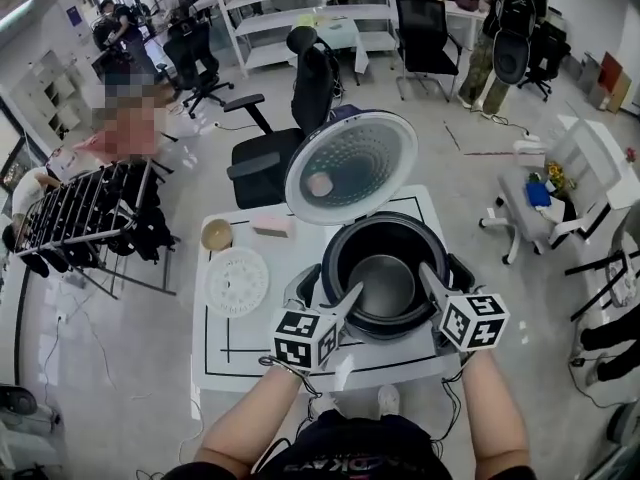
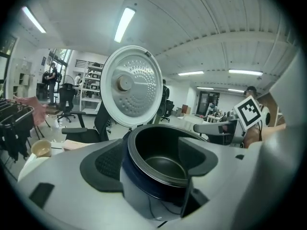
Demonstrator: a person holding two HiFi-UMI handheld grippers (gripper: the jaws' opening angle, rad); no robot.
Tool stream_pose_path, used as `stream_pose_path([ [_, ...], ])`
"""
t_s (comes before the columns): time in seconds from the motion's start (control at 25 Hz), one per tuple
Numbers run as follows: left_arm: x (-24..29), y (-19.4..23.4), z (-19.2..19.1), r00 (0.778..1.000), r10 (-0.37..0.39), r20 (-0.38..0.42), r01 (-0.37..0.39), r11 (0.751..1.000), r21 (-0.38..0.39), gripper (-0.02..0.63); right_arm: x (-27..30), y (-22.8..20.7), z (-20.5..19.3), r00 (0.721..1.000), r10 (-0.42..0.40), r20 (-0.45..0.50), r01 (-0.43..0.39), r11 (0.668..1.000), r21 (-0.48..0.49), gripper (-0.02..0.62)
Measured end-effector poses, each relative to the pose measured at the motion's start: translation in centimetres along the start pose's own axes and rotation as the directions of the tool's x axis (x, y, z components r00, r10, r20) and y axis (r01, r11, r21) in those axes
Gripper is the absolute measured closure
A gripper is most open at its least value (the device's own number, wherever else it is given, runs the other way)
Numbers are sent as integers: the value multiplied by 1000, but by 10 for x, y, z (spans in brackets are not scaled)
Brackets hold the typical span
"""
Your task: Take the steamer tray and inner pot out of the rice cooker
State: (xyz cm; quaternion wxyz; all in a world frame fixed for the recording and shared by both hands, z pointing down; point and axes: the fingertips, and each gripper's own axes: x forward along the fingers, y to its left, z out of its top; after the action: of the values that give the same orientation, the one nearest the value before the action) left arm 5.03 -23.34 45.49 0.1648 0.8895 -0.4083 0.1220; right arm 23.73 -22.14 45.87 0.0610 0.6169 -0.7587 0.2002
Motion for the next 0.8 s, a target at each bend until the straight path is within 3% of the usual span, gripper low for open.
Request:
stream_pose_path([
  [0.36, 15, 6, -18, 992, 121, -41, -122, 992, -24, 261, 18, -11, -9, 997, 55, -53, -55, 998, 4, 334],
  [0.56, 27, 6, -23, 988, 151, -45, -152, 988, -9, 261, 23, -14, -11, 995, 70, -75, -69, 998, 7, 334],
  [0.8, 31, 5, -27, 972, 230, -54, -230, 973, -2, 264, 25, -12, -17, 989, 105, -106, -109, 994, -28, 339],
])
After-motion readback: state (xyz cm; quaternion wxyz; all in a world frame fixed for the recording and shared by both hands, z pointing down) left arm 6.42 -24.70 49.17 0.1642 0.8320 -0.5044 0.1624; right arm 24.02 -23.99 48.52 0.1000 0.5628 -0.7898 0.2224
